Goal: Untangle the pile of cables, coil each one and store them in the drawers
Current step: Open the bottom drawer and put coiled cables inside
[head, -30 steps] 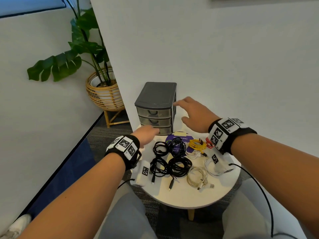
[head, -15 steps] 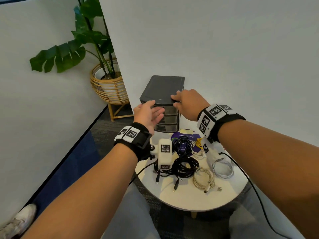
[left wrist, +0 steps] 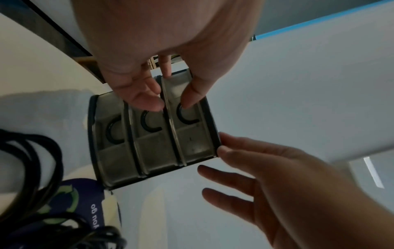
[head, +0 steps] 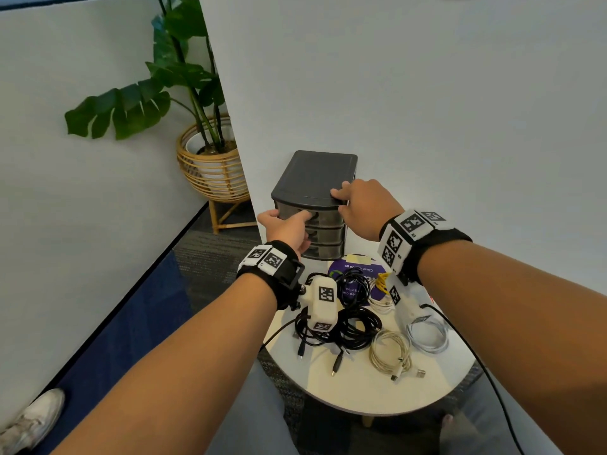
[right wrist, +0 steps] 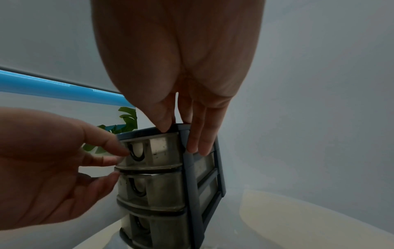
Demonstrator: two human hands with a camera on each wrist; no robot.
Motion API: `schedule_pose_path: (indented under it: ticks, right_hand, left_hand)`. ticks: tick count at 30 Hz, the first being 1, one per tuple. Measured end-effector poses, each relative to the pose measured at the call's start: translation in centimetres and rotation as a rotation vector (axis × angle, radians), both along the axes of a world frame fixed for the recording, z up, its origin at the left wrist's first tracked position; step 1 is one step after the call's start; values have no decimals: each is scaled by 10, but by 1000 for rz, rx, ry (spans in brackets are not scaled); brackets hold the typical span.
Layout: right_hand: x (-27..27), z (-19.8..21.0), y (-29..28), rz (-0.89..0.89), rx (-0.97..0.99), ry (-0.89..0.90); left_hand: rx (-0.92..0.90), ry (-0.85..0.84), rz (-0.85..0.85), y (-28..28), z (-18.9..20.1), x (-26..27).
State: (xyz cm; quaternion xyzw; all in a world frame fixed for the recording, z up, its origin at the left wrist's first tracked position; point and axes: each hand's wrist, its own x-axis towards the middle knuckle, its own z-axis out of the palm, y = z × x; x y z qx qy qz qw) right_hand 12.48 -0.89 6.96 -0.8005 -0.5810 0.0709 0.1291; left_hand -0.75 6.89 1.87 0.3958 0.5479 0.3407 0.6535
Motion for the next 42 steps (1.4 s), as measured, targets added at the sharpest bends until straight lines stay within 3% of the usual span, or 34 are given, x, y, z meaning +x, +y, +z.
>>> schedule_pose_path:
  ticks: [7,22,31,37,42]
  right_hand:
    - [1,-3,4,-43,-21,52]
    - [-2,7,-1,-11,-34,46]
    - [-4,9,2,-28,-29,75]
    - [-4,13,-1,-40,-48,97]
    - [-5,15,1,-41,-50,96]
  left_hand:
    - [85,105,54,3,-7,10]
    - [67,155,58,-8,8,-9]
    - [121,84,71,-19,2,-44]
    - [188,211,-117,-5,21,-44]
    - [252,209,-96,-15,17,-55]
